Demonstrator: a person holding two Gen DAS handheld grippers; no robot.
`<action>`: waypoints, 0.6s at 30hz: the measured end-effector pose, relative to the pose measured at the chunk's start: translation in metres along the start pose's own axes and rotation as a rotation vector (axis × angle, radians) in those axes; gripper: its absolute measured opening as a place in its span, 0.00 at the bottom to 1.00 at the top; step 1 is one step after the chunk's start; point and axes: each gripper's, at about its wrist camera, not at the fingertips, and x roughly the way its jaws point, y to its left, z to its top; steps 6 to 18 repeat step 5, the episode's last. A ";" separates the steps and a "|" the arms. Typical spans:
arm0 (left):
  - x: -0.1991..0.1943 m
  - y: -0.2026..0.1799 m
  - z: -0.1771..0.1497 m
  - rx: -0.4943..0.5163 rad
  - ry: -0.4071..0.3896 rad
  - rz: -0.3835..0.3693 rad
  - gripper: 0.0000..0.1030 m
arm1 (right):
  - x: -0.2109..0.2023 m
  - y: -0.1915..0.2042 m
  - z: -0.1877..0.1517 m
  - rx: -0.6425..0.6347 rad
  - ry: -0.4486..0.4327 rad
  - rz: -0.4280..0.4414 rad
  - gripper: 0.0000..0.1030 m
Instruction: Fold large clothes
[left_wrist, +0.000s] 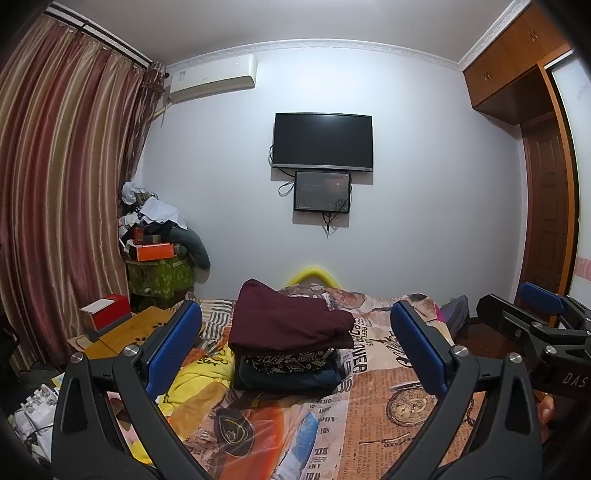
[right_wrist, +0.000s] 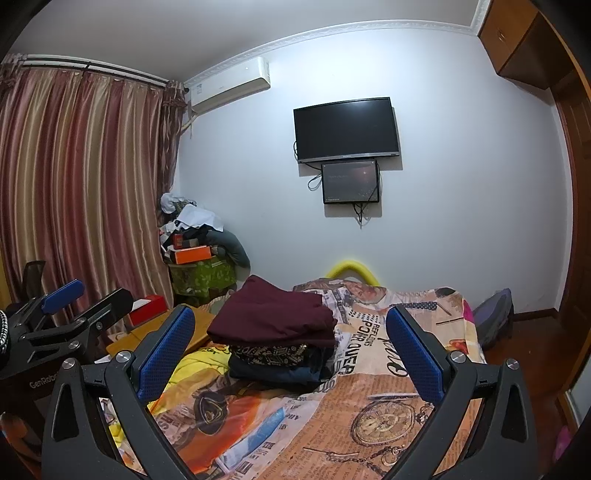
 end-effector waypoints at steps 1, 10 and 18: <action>0.000 0.001 0.000 -0.002 0.001 0.000 1.00 | 0.000 0.000 0.000 0.000 0.001 0.000 1.00; 0.002 0.004 0.000 -0.015 0.011 -0.003 1.00 | 0.001 0.000 0.000 -0.002 0.007 -0.004 1.00; 0.002 0.004 0.000 -0.015 0.011 -0.003 1.00 | 0.001 0.000 0.000 -0.002 0.007 -0.004 1.00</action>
